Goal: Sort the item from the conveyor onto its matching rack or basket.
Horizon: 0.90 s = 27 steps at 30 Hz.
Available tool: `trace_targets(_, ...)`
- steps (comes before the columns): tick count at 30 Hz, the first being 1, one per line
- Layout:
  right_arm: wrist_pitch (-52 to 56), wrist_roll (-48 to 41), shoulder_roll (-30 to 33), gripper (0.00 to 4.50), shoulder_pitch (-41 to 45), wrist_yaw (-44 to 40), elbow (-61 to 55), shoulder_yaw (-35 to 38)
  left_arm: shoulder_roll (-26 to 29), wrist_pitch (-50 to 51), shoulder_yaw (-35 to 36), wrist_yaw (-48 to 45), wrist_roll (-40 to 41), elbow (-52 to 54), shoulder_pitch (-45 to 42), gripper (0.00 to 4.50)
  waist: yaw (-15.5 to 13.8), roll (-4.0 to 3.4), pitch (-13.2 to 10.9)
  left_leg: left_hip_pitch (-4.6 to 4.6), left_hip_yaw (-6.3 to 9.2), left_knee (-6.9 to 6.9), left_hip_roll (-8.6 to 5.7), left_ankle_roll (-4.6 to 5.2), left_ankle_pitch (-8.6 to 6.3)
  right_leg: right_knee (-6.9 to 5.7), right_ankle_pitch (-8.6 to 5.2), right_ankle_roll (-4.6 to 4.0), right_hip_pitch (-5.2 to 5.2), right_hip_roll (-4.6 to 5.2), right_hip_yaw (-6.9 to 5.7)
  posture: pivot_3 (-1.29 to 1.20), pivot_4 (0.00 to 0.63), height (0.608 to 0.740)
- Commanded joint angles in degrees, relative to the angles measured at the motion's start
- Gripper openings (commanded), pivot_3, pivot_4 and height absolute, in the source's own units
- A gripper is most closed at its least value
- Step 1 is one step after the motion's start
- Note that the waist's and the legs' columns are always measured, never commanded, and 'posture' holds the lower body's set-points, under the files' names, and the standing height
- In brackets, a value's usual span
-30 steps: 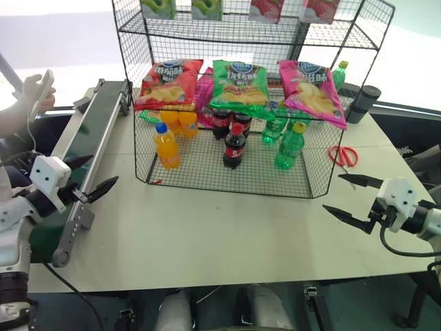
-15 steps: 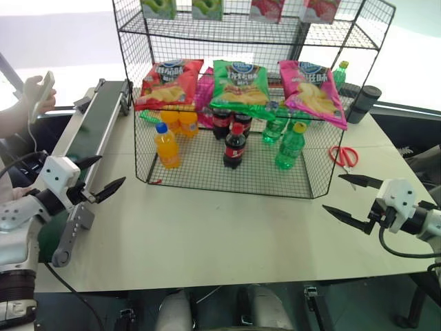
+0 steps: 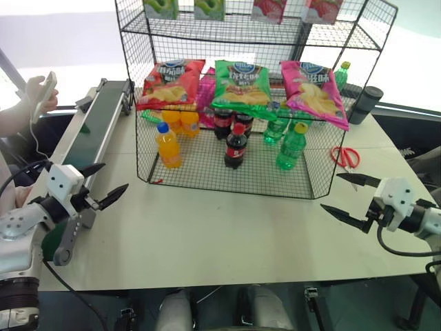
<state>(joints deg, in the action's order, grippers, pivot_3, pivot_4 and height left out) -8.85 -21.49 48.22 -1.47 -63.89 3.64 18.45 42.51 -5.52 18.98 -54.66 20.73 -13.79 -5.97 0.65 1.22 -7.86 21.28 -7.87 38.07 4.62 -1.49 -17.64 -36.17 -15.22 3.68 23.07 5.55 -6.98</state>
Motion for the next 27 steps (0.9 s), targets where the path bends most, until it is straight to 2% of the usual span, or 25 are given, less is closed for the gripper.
trace_targets(1, -0.2, -0.6, 0.1, 4.45, -0.1, 0.3, -2.2, 0.7, 0.6, -0.4, 1.1, -0.2, 0.8, 1.8, -0.4, 4.5, 0.0, 0.0, 0.0, 0.0, 0.0, 0.0, 0.0, 0.0, 0.0, 0.0, 0.0, 0.0, 0.0, 0.0, 0.0, 0.0, 0.15, 0.726)
trace_targets(27, 0.1, -0.7, 0.0, 4.45, -0.4, 0.5, -2.9, 0.6, -0.3, -1.4, 0.1, -1.0, 0.2, 0.8, -1.0, 4.5, 0.0, 0.0, 0.0, 0.0, 0.01, 0.0, 0.0, 0.0, 0.0, 0.0, 0.0, 0.0, 0.0, -0.01, 0.0, 0.0, 0.15, 0.726)
